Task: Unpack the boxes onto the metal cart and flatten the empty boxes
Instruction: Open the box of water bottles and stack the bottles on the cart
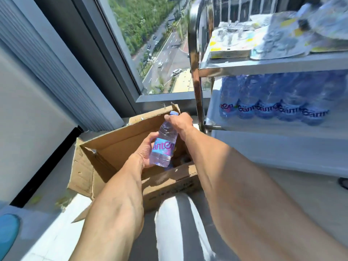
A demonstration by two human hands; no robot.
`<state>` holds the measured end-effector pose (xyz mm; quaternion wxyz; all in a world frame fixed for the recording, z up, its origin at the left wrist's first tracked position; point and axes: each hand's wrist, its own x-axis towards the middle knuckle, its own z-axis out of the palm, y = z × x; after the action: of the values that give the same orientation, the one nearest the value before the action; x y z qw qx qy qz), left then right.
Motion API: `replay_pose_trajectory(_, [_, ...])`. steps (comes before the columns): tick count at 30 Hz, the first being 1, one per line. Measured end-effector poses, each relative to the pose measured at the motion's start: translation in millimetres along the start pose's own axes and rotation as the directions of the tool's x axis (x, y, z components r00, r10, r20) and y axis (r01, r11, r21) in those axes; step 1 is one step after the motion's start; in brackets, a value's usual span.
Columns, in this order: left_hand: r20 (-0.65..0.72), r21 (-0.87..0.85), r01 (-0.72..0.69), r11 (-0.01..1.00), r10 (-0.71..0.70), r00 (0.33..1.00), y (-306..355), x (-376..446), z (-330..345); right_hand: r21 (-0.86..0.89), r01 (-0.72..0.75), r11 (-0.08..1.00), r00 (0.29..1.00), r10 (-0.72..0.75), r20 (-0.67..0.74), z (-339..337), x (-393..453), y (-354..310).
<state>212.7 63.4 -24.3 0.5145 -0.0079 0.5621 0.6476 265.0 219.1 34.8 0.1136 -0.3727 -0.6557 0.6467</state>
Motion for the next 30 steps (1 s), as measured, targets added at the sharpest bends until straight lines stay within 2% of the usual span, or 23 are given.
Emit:
replay_pose_trajectory(4, [0.019,-0.005,-0.101,0.995,0.101,0.995,-17,-7,64,0.044,0.046,0.998,0.99,-0.04,-0.132,-52,-26,-4])
replay_pose_trajectory(7, [0.027,-0.017,-0.149,0.989,0.149,0.988,-39,-8,114,0.002,0.035,0.999,0.982,-0.034,-0.186,-91,-40,0])
replay_pose_trajectory(10, [0.013,-0.035,-0.137,0.99,0.138,0.99,-69,-10,161,-0.115,-0.004,0.993,0.973,-0.023,-0.231,-139,-56,7])
replay_pose_trajectory(15, [0.009,0.167,-0.133,0.977,0.133,0.991,-96,-14,252,-0.175,0.086,0.981,0.91,-0.148,-0.387,-230,-81,28])
replay_pose_trajectory(20, [0.032,0.397,-0.117,0.91,0.114,0.993,-119,-5,345,-0.27,0.17,0.948,0.791,-0.294,-0.537,-312,-100,46])
replay_pose_trajectory(22, [0.017,0.503,-0.114,0.857,0.122,0.992,-126,2,387,-0.317,0.213,0.924,0.728,-0.367,-0.58,-347,-102,53])
replay_pose_trajectory(24, [0.012,0.597,-0.192,0.779,0.231,0.973,-133,19,425,-0.382,0.224,0.897,0.65,-0.429,-0.627,-383,-102,59])
replay_pose_trajectory(26, [-0.02,0.673,-0.3,0.676,0.422,0.906,-138,40,453,-0.443,0.211,0.871,0.584,-0.476,-0.658,-415,-96,65])
replay_pose_trajectory(27, [-0.054,0.731,-0.31,0.608,0.504,0.862,-139,50,462,-0.456,0.201,0.867,0.558,-0.484,-0.674,-430,-92,69])
replay_pose_trajectory(30, [-0.121,0.898,-0.199,0.393,0.654,0.747,-140,69,476,-0.423,0.168,0.891,0.488,-0.448,-0.749,-468,-73,78])
